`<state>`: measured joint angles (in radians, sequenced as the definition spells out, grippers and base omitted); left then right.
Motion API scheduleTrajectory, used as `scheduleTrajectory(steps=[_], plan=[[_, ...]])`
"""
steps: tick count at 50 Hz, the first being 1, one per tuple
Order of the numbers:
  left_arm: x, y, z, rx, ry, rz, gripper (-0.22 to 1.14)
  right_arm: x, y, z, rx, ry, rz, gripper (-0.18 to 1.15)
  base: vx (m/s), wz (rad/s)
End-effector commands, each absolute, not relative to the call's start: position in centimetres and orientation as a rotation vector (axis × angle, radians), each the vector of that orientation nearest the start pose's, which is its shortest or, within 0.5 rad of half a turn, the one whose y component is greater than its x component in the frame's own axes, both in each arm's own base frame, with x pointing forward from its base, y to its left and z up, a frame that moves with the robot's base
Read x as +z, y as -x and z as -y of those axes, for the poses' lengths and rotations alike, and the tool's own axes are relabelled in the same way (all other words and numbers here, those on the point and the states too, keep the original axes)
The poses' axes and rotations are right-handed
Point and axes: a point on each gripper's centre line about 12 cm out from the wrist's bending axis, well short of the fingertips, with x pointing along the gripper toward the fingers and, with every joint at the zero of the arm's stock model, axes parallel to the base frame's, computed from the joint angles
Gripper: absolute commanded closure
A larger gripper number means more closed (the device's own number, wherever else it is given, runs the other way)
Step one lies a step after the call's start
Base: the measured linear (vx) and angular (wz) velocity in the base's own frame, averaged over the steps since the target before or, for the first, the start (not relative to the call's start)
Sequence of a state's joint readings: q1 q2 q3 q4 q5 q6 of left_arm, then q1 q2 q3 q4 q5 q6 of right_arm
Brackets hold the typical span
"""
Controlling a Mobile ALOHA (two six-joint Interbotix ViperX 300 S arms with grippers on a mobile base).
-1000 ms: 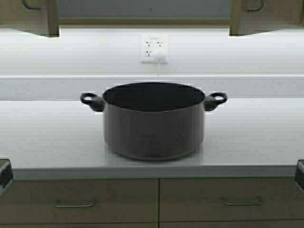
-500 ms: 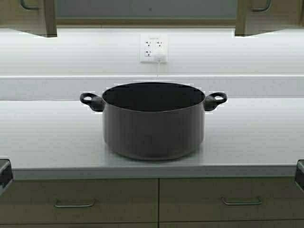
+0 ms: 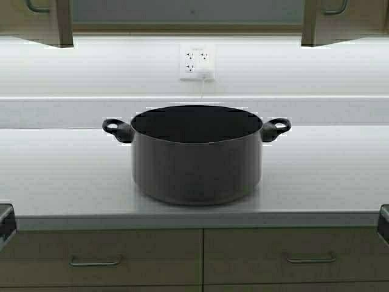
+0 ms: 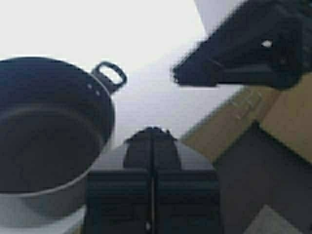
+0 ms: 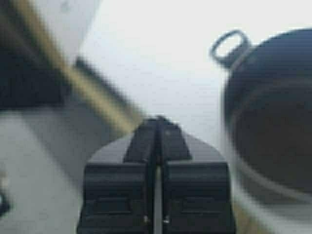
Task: Open the cabinet, put the pot inside, then close it
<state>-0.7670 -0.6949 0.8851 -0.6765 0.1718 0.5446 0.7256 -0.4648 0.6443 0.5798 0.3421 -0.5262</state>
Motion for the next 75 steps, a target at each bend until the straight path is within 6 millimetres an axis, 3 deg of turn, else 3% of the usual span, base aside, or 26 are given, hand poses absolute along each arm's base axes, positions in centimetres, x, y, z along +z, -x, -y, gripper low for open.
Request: scheduleTrajectory(steps=[1, 11, 21, 34, 43, 48, 53, 59, 66, 69, 75], plan=[[29.9, -20.7, 20.8, -0.773, 0.012, -0.333, 0.89, 33.3, -24.2, -23.1, 0.821, 0.104, -0.348, 0.90, 0.00, 0.00], [29.0, -24.9, 21.7, -0.625, 0.024, -0.252, 0.89, 32.7, -27.4, -23.7, 0.743, 0.091, -0.318, 0.89, 0.00, 0.00], [28.0, -27.2, 17.8, -0.471, 0.053, -0.251, 0.89, 31.5, -29.6, -20.1, 0.618, 0.047, -0.350, 0.89, 0.00, 0.00], [27.6, -25.1, 12.6, -0.366, 0.079, -0.219, 0.89, 31.2, -28.6, -14.5, 0.493, 0.008, -0.355, 0.89, 0.00, 0.00], [28.5, -23.0, 11.2, -0.370, 0.098, -0.177, 0.89, 32.3, -27.1, -13.8, 0.510, 0.006, -0.347, 0.88, 0.00, 0.00], [28.9, -22.4, 11.0, -0.383, 0.109, -0.168, 0.87, 32.7, -26.7, -13.9, 0.521, -0.029, -0.358, 0.75, 0.00, 0.00], [29.1, -22.2, 11.2, -0.396, 0.127, -0.173, 0.71, 32.5, -26.4, -15.1, 0.551, -0.085, -0.382, 0.40, 0.00, 0.00], [29.2, -21.8, 12.0, -0.429, 0.180, -0.184, 0.35, 32.3, -25.6, -17.1, 0.599, -0.141, -0.389, 0.00, 0.00, 0.00], [28.7, -21.0, 12.8, -0.434, 0.239, -0.135, -0.02, 31.7, -24.5, -19.0, 0.569, -0.311, -0.283, -0.02, 0.00, 0.00], [27.7, -20.7, 12.5, -0.398, 0.297, -0.096, -0.05, 30.4, -24.5, -18.7, 0.489, -0.383, -0.216, -0.01, 0.00, 0.00], [24.4, -20.3, 10.5, -0.279, 0.446, -0.057, -0.04, 25.9, -24.8, -17.0, 0.320, -0.525, -0.191, -0.02, 0.00, 0.00]])
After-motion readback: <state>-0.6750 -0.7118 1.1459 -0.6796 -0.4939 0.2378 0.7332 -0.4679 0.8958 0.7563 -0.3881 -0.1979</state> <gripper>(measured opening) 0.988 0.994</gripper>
